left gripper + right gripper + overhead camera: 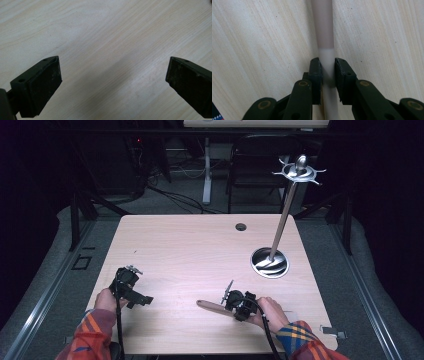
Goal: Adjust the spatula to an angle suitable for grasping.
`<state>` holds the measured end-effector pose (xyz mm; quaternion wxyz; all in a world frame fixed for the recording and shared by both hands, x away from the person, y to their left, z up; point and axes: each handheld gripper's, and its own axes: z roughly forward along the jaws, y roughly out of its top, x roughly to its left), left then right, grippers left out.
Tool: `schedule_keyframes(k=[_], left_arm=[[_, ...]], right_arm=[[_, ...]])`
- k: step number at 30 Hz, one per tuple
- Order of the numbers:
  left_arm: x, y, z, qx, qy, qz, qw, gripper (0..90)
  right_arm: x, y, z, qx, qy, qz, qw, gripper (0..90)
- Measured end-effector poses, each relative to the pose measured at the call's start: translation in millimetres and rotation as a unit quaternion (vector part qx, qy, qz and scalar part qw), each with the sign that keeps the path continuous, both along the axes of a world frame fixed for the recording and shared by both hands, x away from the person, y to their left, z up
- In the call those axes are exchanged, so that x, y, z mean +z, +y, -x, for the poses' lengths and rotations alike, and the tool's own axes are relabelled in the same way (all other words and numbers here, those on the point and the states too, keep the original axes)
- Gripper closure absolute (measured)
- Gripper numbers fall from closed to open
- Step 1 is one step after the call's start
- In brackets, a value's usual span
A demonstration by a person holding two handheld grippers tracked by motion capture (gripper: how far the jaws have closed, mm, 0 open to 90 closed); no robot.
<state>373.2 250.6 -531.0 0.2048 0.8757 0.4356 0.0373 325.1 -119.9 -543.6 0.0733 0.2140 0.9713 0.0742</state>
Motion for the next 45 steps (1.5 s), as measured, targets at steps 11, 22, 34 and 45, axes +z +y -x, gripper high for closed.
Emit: schedule_keyframes(k=[11, 22, 34, 45], left_arm=[[-0.2, -0.1, 0.2, -0.001, 0.0, -0.004, 1.0, 0.3], [0.0, -0.1, 0.3, -0.001, -0.001, -0.006, 1.0, 0.4], [0.7, 0.0, 1.0, -0.001, -0.003, -0.005, 1.0, 0.3], [0.8, -0.9, 0.8, -0.002, -0.004, -0.005, 1.0, 0.3]], right_arm=[[9.6, -7.1, -1.1, -0.007, -0.023, -0.025, 0.9994, 77.9], [21.1, -14.6, -2.2, -0.02, -0.048, -0.045, 0.9976, 78.0], [39.0, -32.5, -8.2, -0.049, -0.071, -0.079, 0.9932, 78.0], [59.5, -57.3, -13.8, -0.095, -0.093, -0.135, 0.9819, 78.1]])
